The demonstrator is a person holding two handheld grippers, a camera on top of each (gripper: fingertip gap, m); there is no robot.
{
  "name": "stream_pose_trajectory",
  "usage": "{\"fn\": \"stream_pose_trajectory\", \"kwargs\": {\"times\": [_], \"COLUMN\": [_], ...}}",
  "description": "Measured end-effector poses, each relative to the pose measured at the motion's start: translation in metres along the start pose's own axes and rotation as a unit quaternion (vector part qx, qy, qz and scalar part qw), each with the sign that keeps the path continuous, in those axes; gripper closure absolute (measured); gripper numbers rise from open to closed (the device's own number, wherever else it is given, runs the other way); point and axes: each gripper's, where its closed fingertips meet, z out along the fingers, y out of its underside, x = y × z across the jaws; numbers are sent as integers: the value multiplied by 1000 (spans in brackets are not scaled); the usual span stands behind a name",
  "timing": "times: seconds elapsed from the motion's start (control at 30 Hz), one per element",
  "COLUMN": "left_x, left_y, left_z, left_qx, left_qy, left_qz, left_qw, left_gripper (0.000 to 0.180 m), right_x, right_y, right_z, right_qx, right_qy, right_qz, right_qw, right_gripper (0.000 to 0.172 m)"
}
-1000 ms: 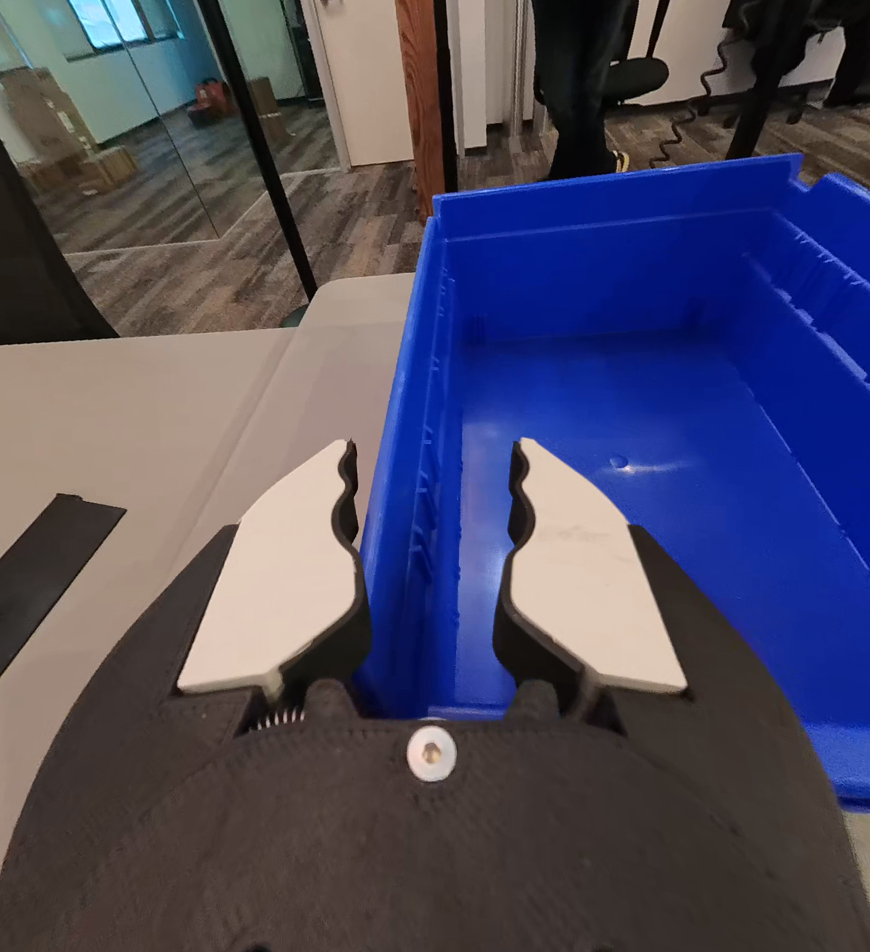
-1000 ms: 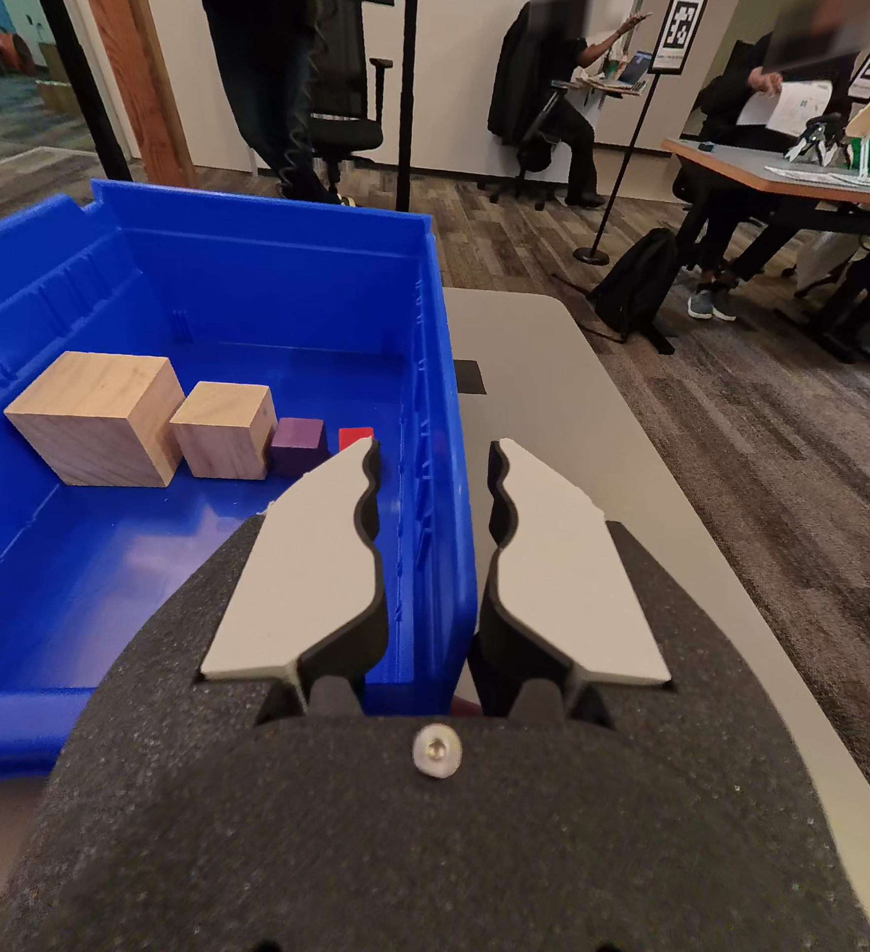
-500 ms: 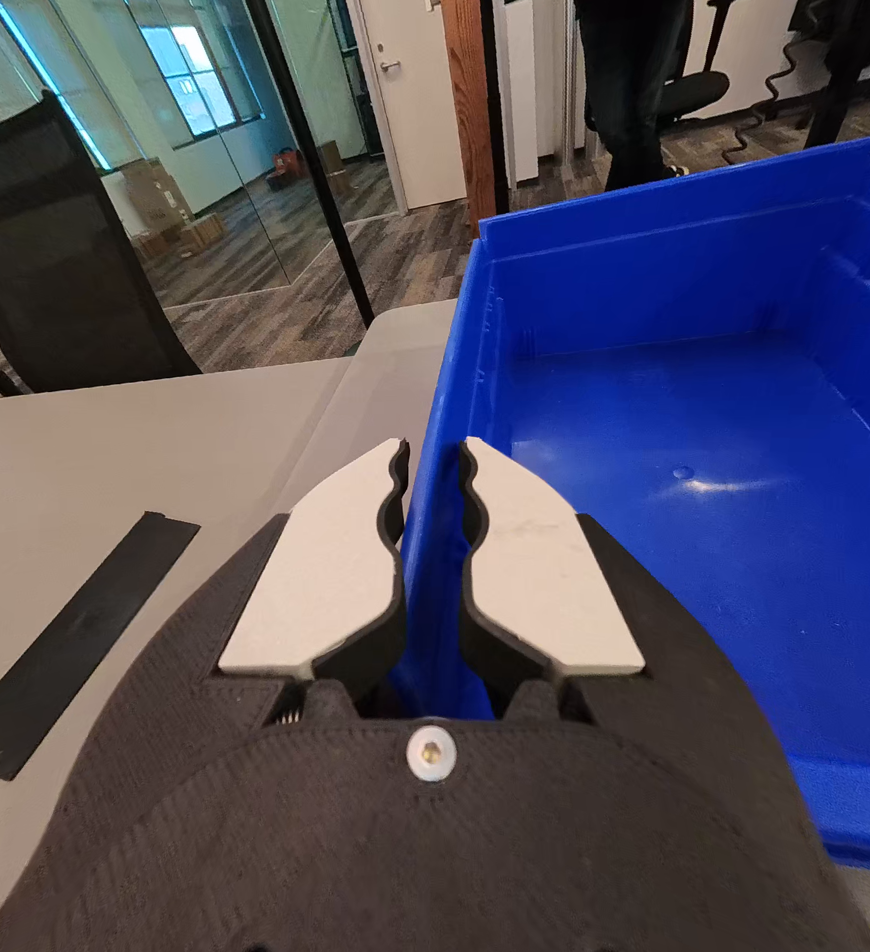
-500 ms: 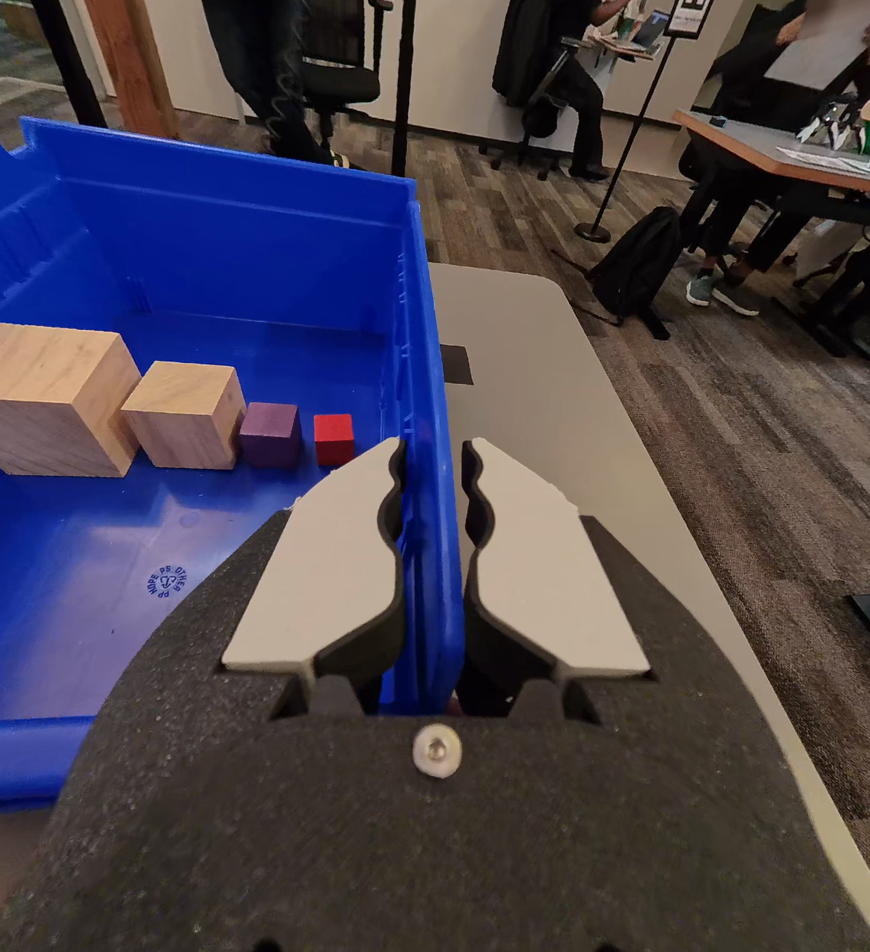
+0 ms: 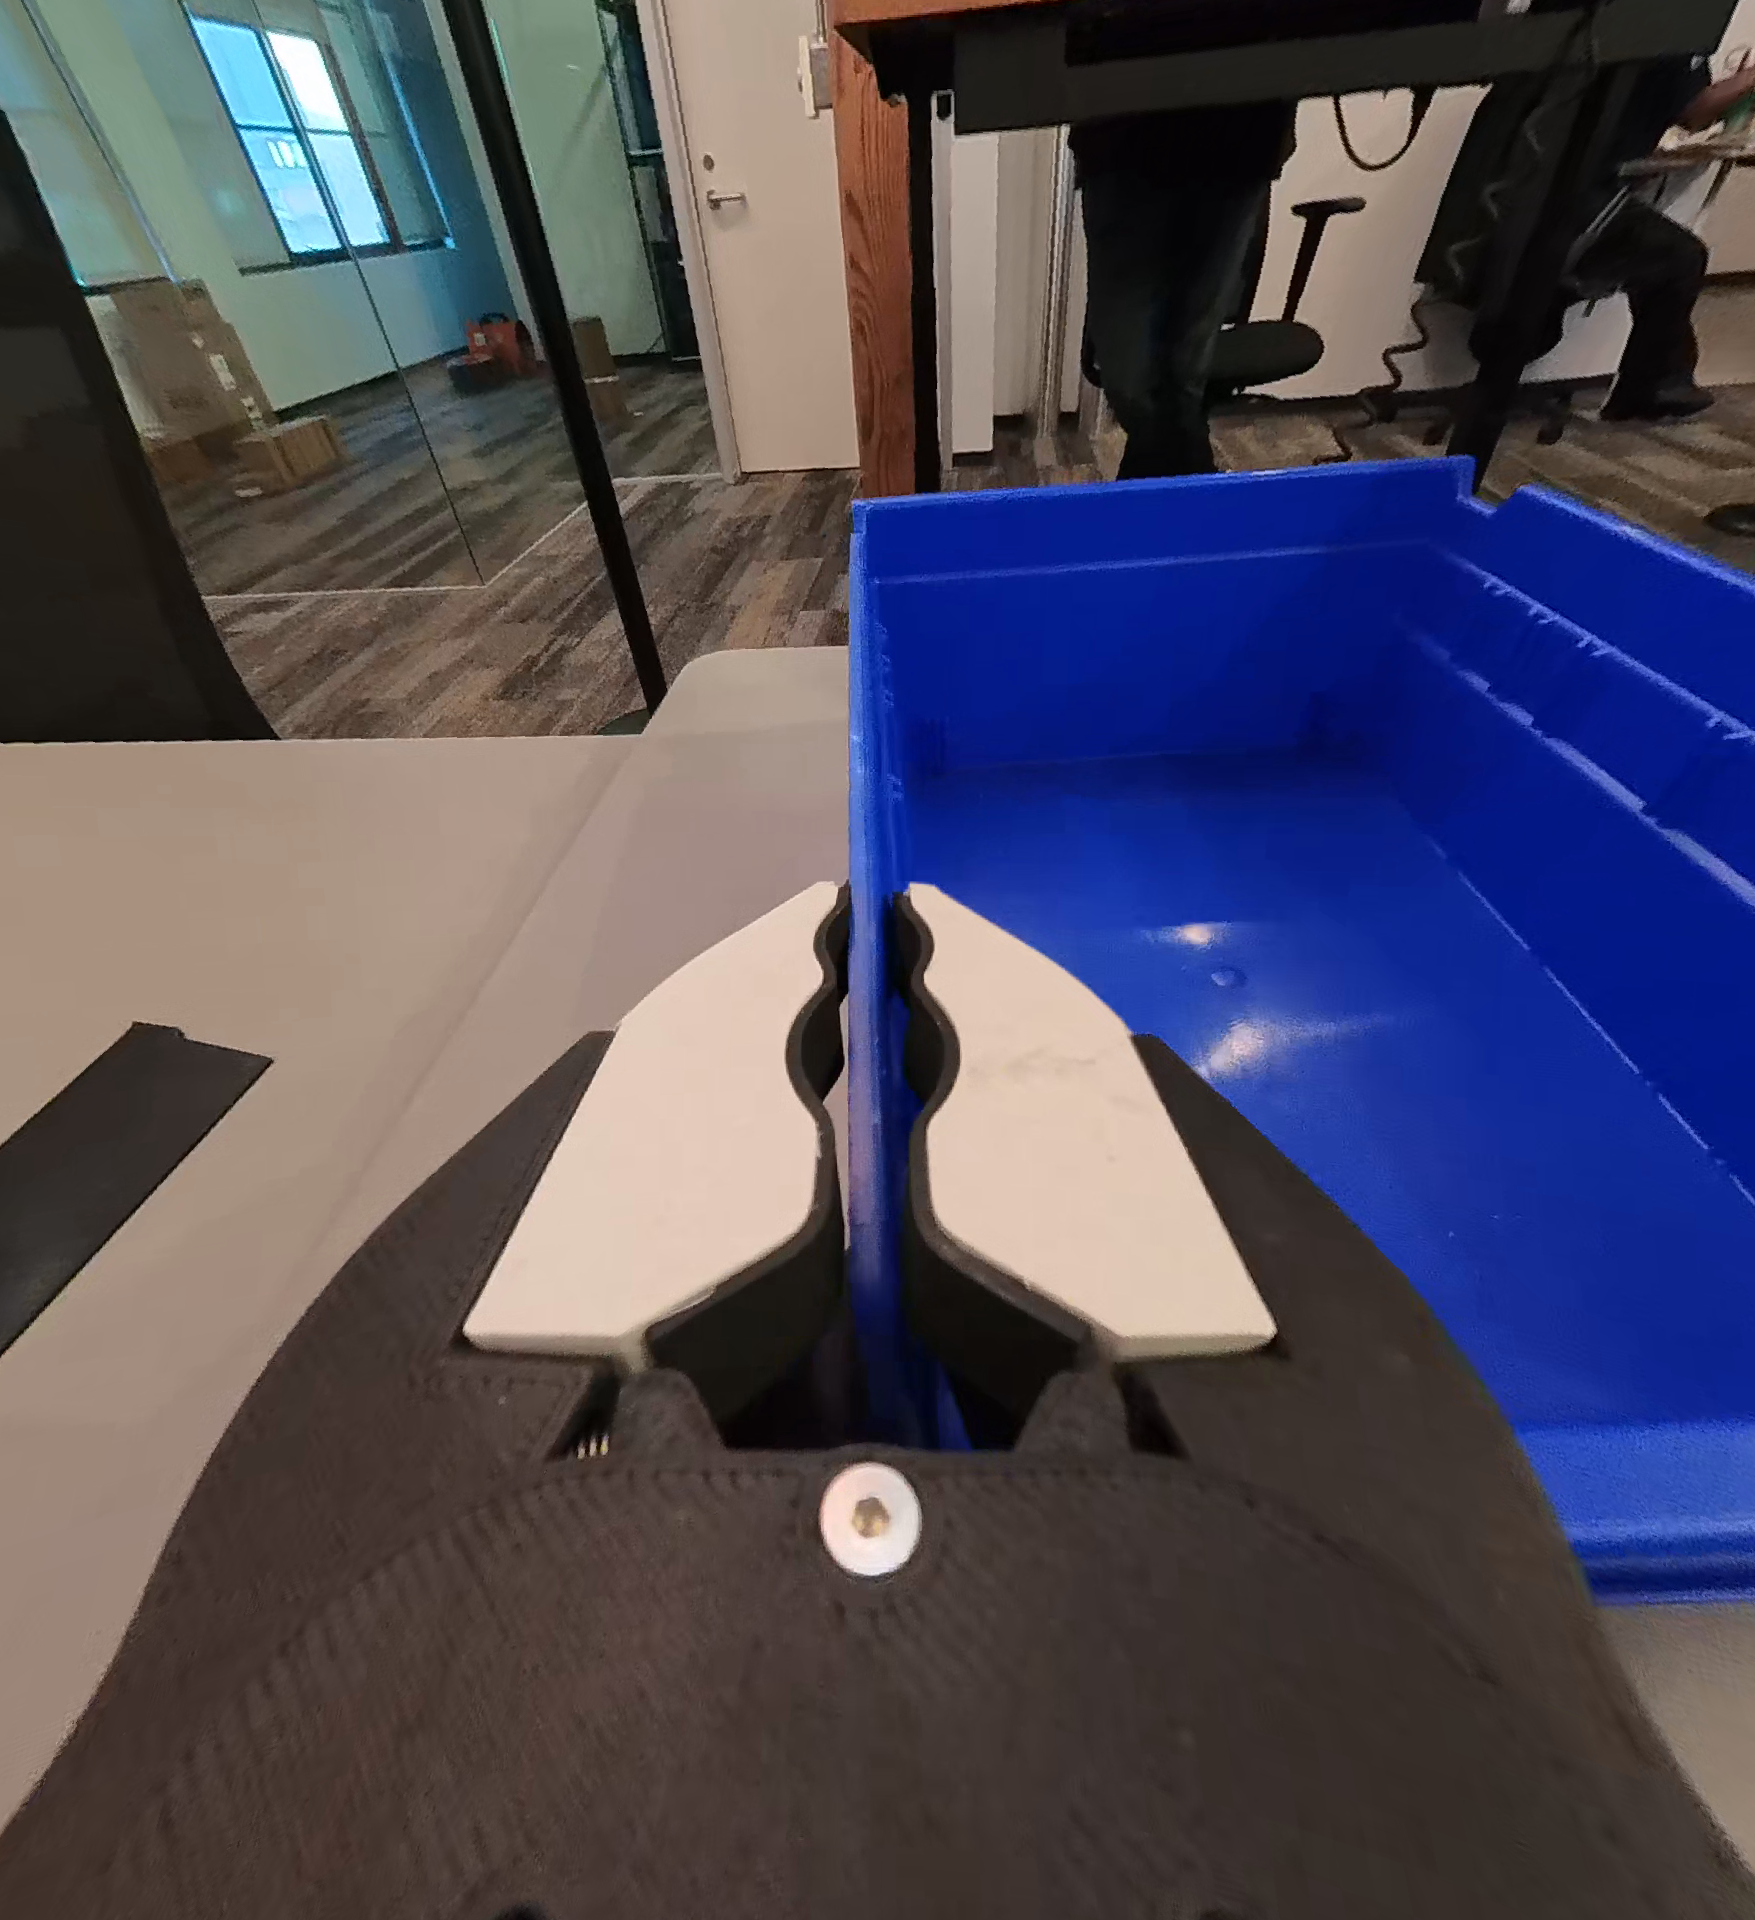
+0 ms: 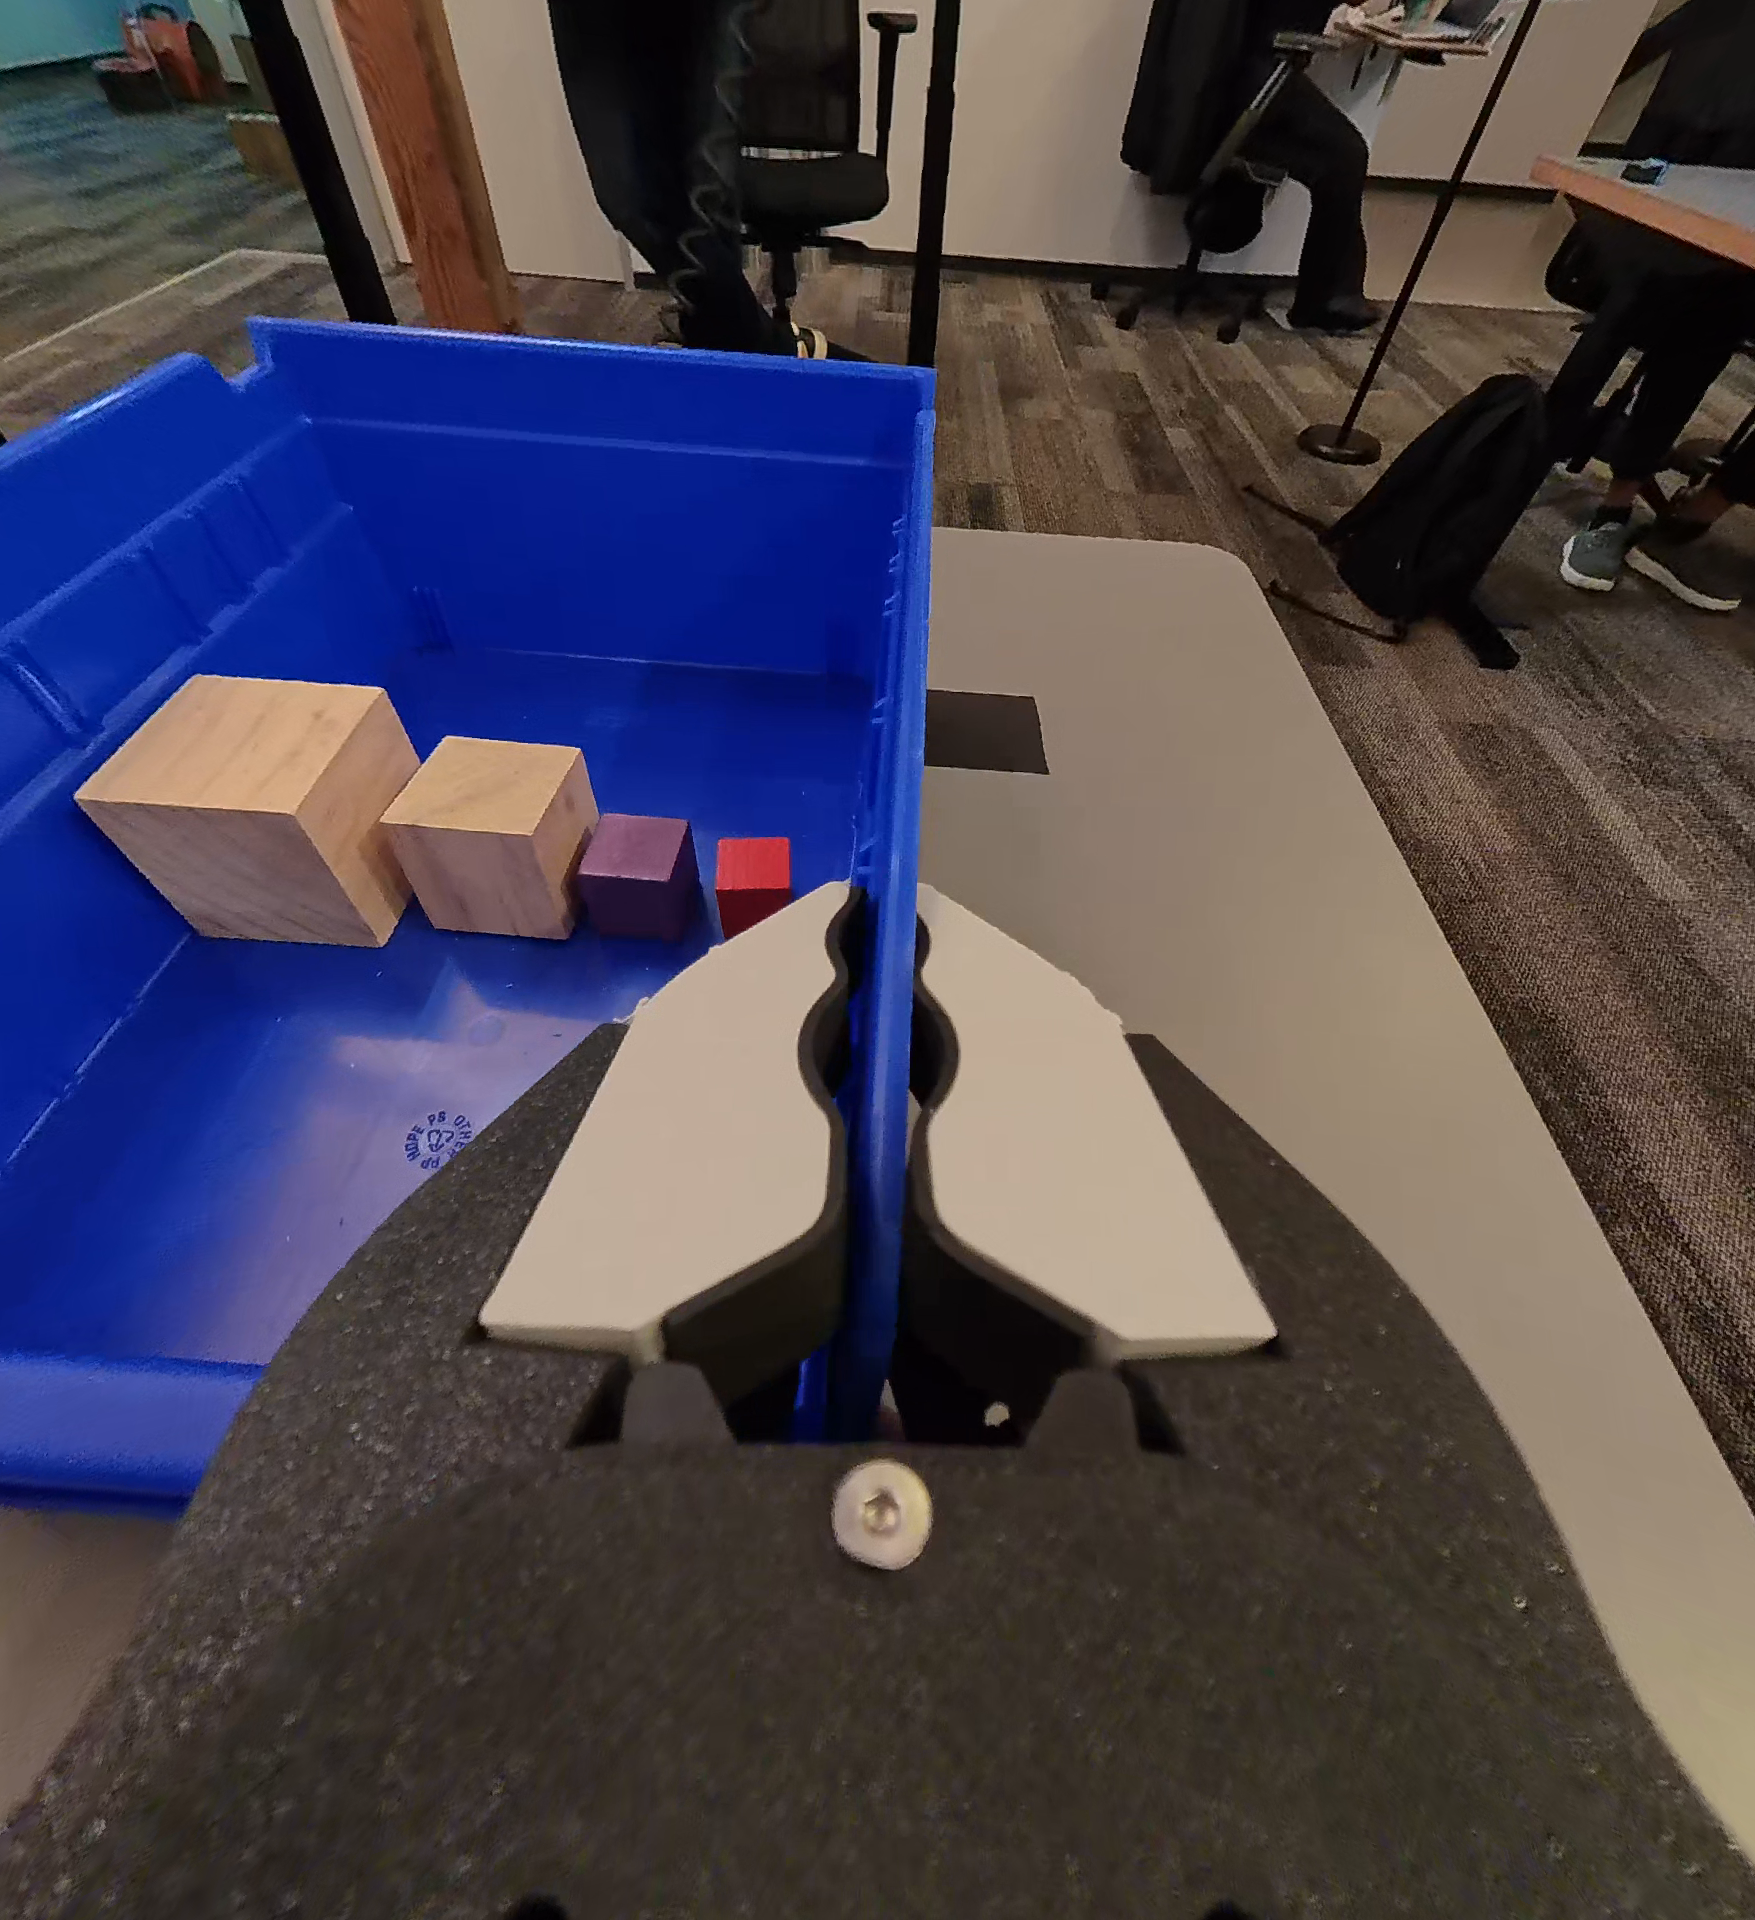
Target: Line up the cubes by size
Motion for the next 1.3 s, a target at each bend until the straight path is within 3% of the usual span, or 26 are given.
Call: {"fn": "stream_pose_trajectory", "kwargs": {"times": [0.67,1.07,1.3], "left_x": [-8,-17,-15], "left_y": [-32,-53,-50], "left_z": [-30,-61,-93], "left_qx": [53,74,70], "left_qy": [-14,-14,9], "left_qz": [-10,-23,-36], "left_qw": [998,997,997], "left_gripper": [175,175,175], "right_x": [-21,-66,-105], "right_y": [15,25,30], "right_z": [-50,-92,-112], "right_qx": [-3,-3,-2], "right_qy": [-25,-82,-121], "right_qz": [-3,-17,-30], "right_qw": [1000,996,992], "right_gripper": [169,169,169]}}
